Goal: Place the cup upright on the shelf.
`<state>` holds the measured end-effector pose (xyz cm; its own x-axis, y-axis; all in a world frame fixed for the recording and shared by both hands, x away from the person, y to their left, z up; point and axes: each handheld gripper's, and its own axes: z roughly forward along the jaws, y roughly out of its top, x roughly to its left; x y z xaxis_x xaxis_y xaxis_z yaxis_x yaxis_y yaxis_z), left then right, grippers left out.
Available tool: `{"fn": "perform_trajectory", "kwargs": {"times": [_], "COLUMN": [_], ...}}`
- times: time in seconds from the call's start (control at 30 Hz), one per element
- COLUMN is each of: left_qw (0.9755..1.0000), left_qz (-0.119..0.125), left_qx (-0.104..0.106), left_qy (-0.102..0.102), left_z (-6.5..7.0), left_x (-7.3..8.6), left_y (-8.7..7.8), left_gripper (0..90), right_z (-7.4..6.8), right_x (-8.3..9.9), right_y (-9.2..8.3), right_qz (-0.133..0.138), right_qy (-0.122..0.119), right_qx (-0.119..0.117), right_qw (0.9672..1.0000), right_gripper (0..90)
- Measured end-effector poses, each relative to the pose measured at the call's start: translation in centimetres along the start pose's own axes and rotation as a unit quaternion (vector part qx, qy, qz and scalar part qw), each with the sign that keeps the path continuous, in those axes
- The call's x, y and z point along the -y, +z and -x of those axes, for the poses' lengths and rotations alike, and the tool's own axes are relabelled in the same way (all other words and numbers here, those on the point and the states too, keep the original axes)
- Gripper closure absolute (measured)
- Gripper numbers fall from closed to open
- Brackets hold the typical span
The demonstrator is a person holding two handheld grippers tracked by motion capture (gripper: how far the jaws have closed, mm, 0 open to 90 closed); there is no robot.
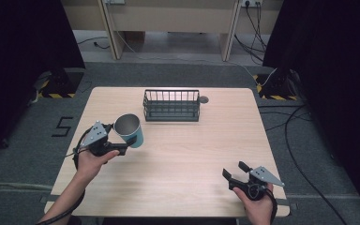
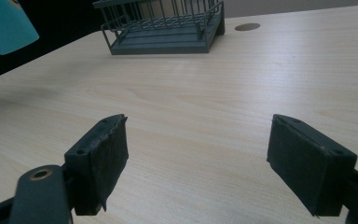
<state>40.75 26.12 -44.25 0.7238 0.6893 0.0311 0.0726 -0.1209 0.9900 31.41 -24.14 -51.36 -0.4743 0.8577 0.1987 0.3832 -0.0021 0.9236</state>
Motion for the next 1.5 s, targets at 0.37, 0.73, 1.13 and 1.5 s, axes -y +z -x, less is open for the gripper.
{"fn": "perform_trajectory", "kwargs": {"times": [0.37, 0.73, 1.13, 1.5], "left_qw": [1.0000, 0.9999, 0.9999, 0.9998], "left_qz": [0.000, -0.006, -0.004, 0.000], "left_qx": [-0.001, -0.004, -0.012, -0.015], "left_qy": [-0.003, -0.007, -0.008, -0.012], "left_z": [-0.4, -0.8, -1.3, -1.4], "left_x": [-0.8, -1.1, -1.8, -2.4], "left_y": [2.0, 3.6, 4.8, 5.9], "left_gripper": [15.2, 15.2, 15.2, 15.2], "right_z": [0.0, 0.0, 0.0, 0.0], "right_x": [0.0, 0.0, 0.0, 0.0], "right_y": [0.0, 0.0, 0.0, 0.1], "right_qz": [0.000, -0.002, -0.002, -0.004], "right_qy": [0.001, 0.001, 0.000, -0.002], "right_qx": [-0.001, -0.001, -0.003, -0.003], "right_qw": [1.0000, 1.0000, 1.0000, 1.0000], "right_gripper": [21.1, 21.1, 21.3, 21.5]}}
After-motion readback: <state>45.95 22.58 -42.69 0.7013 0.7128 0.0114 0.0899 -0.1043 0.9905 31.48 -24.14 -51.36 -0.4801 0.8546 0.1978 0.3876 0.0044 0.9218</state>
